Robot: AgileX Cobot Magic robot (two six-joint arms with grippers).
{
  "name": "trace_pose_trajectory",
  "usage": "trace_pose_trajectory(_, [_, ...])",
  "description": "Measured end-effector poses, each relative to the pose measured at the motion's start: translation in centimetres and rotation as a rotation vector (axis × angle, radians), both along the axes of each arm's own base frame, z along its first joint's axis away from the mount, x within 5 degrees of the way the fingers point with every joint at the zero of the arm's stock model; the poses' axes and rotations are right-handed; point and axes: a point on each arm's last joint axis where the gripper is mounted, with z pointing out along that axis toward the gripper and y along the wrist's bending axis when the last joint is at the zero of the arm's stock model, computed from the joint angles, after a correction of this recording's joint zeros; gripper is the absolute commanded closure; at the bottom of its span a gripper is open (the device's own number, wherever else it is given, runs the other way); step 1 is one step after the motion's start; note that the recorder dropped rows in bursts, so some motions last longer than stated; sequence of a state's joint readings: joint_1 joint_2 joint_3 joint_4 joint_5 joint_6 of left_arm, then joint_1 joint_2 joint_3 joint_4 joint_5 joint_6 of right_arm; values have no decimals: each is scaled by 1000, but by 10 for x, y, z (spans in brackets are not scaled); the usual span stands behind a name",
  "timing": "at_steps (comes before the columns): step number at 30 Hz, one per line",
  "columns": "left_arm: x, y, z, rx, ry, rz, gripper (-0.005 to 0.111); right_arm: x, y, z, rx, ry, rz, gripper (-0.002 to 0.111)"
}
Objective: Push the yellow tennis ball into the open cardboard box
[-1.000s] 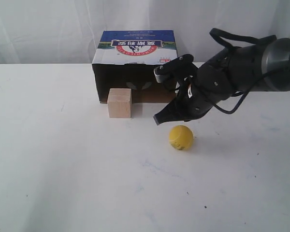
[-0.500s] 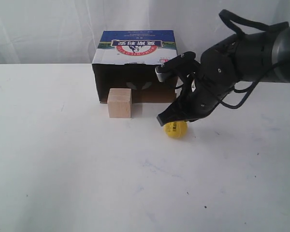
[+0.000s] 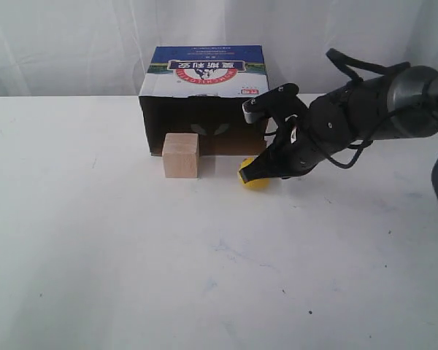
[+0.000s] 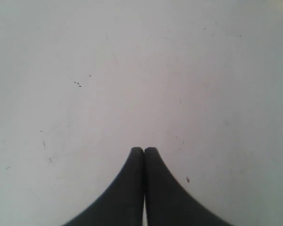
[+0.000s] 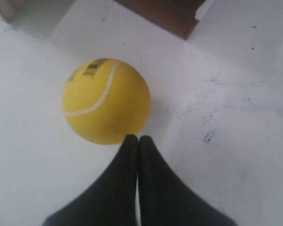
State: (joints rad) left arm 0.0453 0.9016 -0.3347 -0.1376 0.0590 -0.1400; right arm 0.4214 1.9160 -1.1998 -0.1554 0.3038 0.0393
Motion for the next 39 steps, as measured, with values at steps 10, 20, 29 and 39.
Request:
trace_pose_trajectory(10, [8,3,10,23,-146,26,107,10,8,-18,87,-4,-45,108])
trace_pose_trajectory(20, [9,3,11,25,-156,27,107,31,30,-38,117,-57,-9,108])
trace_pose_trajectory(29, [9,3,11,25,-156,28,107,83,46,-35,154,-231,27,108])
trace_pose_trajectory(39, [9,3,11,26,-158,27,107,86,42,-26,124,-186,20,108])
